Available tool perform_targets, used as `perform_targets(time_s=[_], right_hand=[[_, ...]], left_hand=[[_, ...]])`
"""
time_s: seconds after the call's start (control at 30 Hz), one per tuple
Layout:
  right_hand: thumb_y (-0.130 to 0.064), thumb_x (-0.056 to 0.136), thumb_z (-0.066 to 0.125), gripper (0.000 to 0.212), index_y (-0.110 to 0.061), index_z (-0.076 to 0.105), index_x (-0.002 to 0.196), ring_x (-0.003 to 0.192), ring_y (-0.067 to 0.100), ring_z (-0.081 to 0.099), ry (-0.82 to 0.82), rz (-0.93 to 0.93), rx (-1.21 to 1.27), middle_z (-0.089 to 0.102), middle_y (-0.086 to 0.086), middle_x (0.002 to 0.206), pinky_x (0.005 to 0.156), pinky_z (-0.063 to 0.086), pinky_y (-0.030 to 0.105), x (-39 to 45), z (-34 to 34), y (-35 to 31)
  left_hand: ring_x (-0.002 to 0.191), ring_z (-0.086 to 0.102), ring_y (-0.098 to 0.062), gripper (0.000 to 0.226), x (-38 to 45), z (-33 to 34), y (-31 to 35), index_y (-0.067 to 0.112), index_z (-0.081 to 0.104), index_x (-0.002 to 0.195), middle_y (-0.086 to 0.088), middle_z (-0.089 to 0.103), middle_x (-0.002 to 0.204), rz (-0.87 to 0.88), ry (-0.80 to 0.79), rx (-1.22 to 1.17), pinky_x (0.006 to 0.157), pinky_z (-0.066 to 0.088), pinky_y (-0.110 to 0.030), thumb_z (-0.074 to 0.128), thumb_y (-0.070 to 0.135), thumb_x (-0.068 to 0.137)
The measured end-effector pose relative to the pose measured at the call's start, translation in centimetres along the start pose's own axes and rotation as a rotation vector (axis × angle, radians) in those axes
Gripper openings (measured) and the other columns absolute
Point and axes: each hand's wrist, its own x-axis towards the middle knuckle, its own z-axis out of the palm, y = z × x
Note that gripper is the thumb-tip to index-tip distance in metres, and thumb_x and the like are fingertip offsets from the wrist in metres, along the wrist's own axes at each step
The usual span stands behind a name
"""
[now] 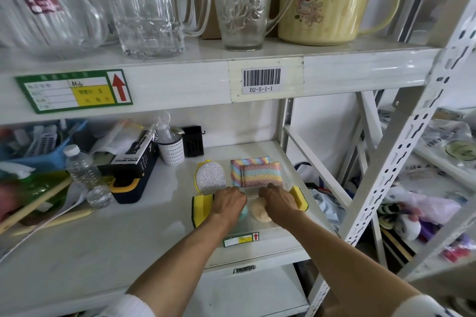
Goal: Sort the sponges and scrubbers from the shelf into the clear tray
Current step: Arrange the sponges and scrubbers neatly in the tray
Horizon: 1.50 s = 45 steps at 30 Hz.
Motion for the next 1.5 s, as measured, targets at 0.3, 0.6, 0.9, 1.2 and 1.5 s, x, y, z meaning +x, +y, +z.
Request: perform_targets(time_s=[0.3,0.6,0.9,1.2,1.5], right_hand=[[-0.013,0.091,0.062,0.042,-0.023,0.053,0.131,0.118,0.024,0.052,0.059,-0.084,-0.058,0.055,0.003,0.131,0.099,0.045,0.034,0.3,0.2,-0.2],[-0.017,0.092,0.058,0.049,-0.022,0.045,0.138,0.120,0.026,0.050,0.047,-0.077,-0.070,0.049,0.005,0.134,0.100,0.044,0.035,0.2,0.0,0.2],[-0.018,0.087,0.062,0.046,-0.019,0.048,0.130,0.105,0.027,0.059,0.064,-0.052,-0.043,0.051,0.006,0.126,0.088,0.049,0.036,0.1,-1.1,0.6],[-0.023,0.094,0.052,0.029,-0.016,0.050,0.122,0.105,0.026,0.057,0.320,0.268,0.104,0.053,0.007,0.123,0.085,0.049,0.036,-0.5,-3.9,4.0],[-0.025,0.096,0.047,0.030,-0.011,0.057,0.120,0.106,0.028,0.064,0.014,0.534,0.077,0.065,0.009,0.115,0.092,0.051,0.039,-1.6,-2.2,5.7]], left_hand=[[0.112,0.060,-0.034,0.033,0.2,0.3,-0.4,0.004,0.060,0.119,-0.016,0.060,0.123,-0.003,0.002,-0.051,0.087,0.049,-0.040,0.061,0.001,0.086],[0.108,0.062,-0.033,0.039,0.3,0.8,-0.6,0.007,0.057,0.120,-0.014,0.059,0.122,-0.002,0.040,-0.097,0.081,0.051,-0.041,0.067,0.005,0.083],[0.105,0.061,-0.029,0.040,0.3,0.6,-0.6,0.011,0.051,0.126,-0.010,0.055,0.123,0.020,0.155,-0.188,0.077,0.051,-0.039,0.061,0.021,0.089],[0.109,0.063,-0.021,0.026,2.1,-0.7,5.0,0.019,0.062,0.116,0.001,0.066,0.121,-0.112,0.224,-0.818,0.087,0.052,-0.033,0.054,0.026,0.093],[0.105,0.065,-0.028,0.023,3.5,-0.7,9.8,0.010,0.063,0.108,-0.008,0.070,0.112,-0.177,-0.062,-1.142,0.088,0.052,-0.033,0.050,0.025,0.096]])
